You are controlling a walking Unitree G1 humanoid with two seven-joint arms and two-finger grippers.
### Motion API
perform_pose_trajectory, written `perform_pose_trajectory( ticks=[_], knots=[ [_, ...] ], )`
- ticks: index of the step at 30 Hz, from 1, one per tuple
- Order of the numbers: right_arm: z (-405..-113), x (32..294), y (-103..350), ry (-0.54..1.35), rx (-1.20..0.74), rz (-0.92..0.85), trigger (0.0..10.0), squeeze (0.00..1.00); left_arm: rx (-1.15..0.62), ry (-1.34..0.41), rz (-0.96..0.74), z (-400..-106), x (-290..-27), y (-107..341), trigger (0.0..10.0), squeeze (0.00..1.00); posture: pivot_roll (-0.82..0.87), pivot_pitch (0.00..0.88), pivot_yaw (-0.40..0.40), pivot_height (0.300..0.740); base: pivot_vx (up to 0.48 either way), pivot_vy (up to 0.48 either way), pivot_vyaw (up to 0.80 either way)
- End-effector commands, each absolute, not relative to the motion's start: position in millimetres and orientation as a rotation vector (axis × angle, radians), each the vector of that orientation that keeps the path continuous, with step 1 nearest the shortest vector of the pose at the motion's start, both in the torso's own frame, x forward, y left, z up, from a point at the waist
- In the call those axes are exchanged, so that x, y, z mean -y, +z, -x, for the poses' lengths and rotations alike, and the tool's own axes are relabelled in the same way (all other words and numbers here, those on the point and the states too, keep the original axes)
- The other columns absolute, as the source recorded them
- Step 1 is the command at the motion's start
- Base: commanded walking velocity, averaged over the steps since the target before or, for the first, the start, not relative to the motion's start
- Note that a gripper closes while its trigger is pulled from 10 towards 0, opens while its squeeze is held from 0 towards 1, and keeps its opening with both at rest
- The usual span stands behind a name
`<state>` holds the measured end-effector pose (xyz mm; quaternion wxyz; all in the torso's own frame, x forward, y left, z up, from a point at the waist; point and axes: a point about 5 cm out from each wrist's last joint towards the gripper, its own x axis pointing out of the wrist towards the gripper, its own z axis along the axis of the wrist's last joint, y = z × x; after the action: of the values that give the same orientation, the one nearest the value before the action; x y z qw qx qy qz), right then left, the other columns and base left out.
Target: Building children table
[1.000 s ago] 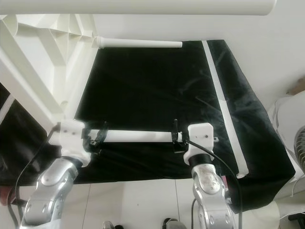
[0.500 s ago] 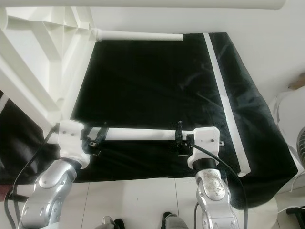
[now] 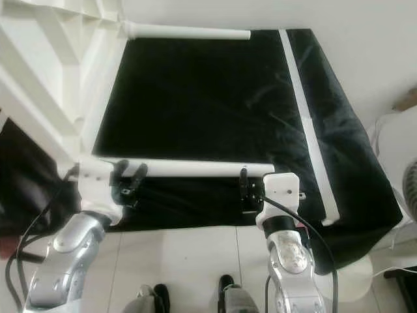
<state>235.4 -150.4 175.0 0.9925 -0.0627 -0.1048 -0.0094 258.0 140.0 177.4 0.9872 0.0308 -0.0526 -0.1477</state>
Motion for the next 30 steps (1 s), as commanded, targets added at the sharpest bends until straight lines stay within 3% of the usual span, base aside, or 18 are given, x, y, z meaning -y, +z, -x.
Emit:
perform_pose_trajectory(
  ticks=[1, 30],
  knots=[
    [-235, 150, 171, -0.014, 0.187, 0.133, 10.0, 0.00, 0.069, -0.249, -0.066, -256, -145, 171, 10.0, 0.00, -0.07, 0.248, 0.030, 0.740, -0.255, 0.000, 0.00],
    [-239, 147, 175, -0.006, 0.214, 0.142, 10.0, 0.00, 0.128, -0.208, -0.086, -263, -146, 182, 10.0, 0.00, -0.06, 0.240, 0.020, 0.740, -0.025, 0.000, 0.00]
  ],
)
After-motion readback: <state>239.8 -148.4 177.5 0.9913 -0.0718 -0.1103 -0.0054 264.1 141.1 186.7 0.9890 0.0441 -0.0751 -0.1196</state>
